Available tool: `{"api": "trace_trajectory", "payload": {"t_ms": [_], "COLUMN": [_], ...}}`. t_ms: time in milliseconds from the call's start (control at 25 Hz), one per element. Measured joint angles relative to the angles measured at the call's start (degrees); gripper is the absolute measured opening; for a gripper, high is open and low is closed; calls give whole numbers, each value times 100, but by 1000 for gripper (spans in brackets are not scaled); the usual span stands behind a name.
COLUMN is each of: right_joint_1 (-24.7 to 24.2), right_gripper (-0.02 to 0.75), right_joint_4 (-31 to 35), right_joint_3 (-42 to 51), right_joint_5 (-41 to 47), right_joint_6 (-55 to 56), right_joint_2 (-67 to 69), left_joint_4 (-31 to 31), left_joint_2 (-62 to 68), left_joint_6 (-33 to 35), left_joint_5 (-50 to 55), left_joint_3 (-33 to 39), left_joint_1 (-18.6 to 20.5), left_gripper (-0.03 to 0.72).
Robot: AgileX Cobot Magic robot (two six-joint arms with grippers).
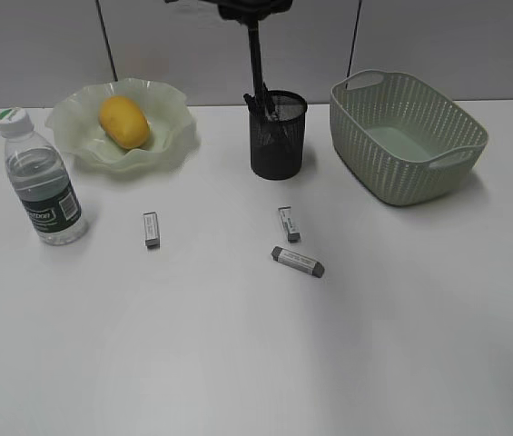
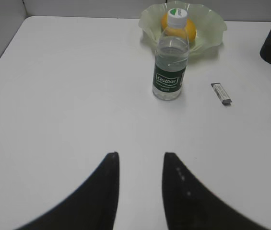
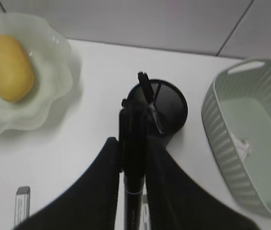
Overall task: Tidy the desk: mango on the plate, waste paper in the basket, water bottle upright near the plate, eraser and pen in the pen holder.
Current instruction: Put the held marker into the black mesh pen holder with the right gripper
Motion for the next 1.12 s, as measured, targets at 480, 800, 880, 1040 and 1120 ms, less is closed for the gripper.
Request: {"api": "trace_trajectory", "payload": {"t_ms": [480, 800, 880, 1040, 1120], "right_joint_1": [-716, -1415, -1574, -1804, -1885], "right_gripper": [139, 139, 139, 139, 139], "right_joint_4": [-1362, -1671, -1707, -1905, -2012], "right_joint_3": [1099, 1814, 1822, 1822, 1822], "right_joint_5": [-2848, -4785, -4863, -5333, -5634], "right_joint_6": [437, 444, 444, 444, 444], "right_joint_2": [0, 96, 156, 318, 429], "left_joint_4": [0, 0, 0, 0, 0], "left_joint_2": [0, 0, 0, 0, 0], "left_joint_6": [0, 0, 0, 0, 0], "left_joint_5": [0, 0, 0, 0, 0], "left_joint_3": [0, 0, 0, 0, 0], "left_joint_1": [0, 0, 0, 0, 0], "left_gripper": [239, 239, 239, 239, 239]}}
